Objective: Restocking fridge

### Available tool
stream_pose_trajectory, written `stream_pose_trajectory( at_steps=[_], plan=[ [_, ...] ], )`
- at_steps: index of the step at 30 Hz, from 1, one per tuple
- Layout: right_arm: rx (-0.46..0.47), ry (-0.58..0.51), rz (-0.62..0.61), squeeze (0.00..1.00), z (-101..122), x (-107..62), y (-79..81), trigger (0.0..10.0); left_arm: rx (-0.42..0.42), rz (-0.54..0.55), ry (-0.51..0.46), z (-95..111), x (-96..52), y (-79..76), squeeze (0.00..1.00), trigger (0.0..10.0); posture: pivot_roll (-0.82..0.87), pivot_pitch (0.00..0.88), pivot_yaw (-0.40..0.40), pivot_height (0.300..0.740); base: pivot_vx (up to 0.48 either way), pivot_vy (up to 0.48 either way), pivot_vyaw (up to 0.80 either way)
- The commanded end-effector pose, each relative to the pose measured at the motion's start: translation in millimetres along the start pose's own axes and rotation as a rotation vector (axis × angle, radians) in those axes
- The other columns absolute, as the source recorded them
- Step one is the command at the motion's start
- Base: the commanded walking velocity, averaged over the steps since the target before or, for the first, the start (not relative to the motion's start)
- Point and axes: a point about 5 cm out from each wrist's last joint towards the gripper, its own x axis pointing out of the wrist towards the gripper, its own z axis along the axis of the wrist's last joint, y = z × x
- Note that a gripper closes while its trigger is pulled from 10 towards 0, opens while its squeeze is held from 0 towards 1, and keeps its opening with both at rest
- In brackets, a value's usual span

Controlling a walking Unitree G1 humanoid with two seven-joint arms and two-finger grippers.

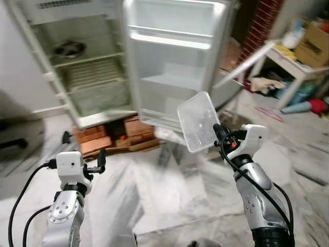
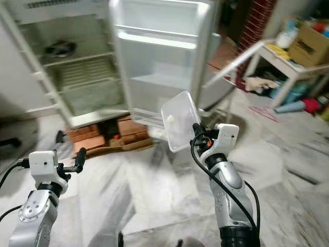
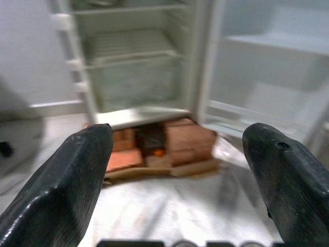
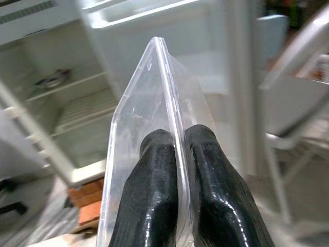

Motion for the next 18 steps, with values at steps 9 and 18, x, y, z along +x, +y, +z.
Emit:
stream_pose_trajectory(
  at_steps=[9, 18],
  plan=[
    [0.026, -0.014, 0.044, 0.0, 1.0, 5.2, 11.9, 10.0, 0.033, 0.017, 0.005, -1.6, 0.4, 6.7, 0.0, 10.0, 0.1, 0.072, -0.049, 0.74, 0.0, 0.432, 0.56],
    [0.034, -0.021, 0.031, 0.0, 2.2, 7.2, 9.8, 10.0, 0.054, -0.009, 0.006, -2.6, 2.5, 7.8, 0.0, 10.0, 0.1, 0.063, -0.052, 0.74, 0.0, 0.094, 0.18]
  ],
)
